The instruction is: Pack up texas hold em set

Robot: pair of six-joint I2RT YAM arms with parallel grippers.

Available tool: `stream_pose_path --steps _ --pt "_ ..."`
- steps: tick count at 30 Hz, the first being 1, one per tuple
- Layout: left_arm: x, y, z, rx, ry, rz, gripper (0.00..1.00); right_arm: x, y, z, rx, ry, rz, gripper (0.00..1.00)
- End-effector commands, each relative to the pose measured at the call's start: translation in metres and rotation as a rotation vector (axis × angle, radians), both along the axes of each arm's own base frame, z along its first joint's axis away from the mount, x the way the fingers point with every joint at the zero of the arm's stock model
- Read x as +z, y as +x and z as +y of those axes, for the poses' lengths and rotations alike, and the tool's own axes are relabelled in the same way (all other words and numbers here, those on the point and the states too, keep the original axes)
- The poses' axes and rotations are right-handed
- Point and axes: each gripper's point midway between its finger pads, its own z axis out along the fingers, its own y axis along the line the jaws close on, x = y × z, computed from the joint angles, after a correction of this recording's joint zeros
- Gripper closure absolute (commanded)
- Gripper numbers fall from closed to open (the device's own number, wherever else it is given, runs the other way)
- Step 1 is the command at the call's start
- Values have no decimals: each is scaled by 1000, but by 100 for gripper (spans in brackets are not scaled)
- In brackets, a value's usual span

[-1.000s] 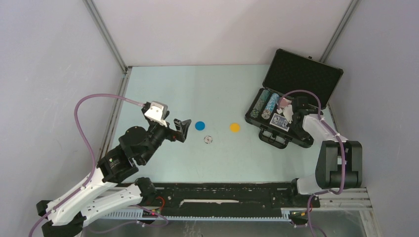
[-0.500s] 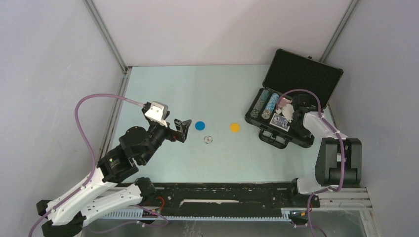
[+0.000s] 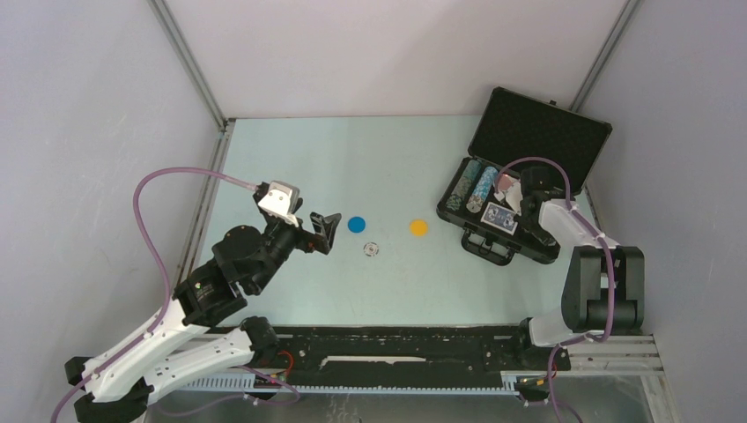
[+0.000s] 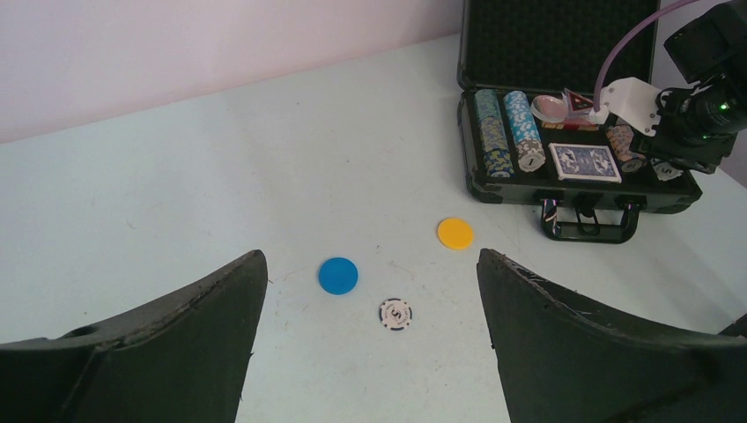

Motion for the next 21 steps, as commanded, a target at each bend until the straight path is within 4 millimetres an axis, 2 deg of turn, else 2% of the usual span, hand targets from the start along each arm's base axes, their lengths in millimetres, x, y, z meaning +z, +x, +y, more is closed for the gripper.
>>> stream_pose_path --steps 1,13,16,21 --pt "-5 2 -1 9 1 3 6 17 13 -11 -36 -76 -78 55" --pt "-6 2 0 14 4 2 6 10 22 -11 -66 -81 -86 51" --pt "-6 3 0 19 6 2 6 21 19 -10 -95 -76 -111 46" --pt "-8 5 -1 23 15 8 6 54 7 -7 -121 -60 -198 38"
